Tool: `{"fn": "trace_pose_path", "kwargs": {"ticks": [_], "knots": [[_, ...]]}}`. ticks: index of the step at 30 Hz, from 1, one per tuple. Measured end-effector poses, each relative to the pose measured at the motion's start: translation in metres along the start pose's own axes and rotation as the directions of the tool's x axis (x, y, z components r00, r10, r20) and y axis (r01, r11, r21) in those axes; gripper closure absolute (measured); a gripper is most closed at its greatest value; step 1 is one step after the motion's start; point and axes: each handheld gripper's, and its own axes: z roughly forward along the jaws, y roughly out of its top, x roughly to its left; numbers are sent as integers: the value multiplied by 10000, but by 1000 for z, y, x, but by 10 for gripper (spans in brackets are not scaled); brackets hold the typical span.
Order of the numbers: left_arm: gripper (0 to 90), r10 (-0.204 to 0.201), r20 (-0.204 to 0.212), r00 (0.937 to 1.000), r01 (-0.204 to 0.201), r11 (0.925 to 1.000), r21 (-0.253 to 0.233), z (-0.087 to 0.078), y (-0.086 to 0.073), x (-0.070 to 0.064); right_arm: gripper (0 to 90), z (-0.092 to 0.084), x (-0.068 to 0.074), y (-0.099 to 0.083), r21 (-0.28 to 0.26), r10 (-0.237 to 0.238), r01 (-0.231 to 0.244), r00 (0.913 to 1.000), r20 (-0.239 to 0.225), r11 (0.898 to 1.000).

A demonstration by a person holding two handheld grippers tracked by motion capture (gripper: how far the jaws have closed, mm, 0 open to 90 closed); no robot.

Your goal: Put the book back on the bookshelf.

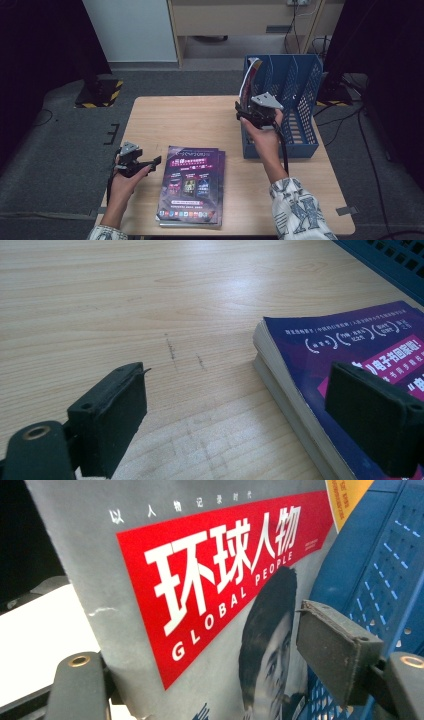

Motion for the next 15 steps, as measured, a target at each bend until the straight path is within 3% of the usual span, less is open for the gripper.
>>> {"fn": "trace_pose_path", "kwargs": {"ticks": [15], "knots": [[97, -3, 15, 10000, 3, 10000, -5, 0, 0, 0, 256, 4, -2, 0, 146, 84, -85, 9999, 69, 9999]]}}
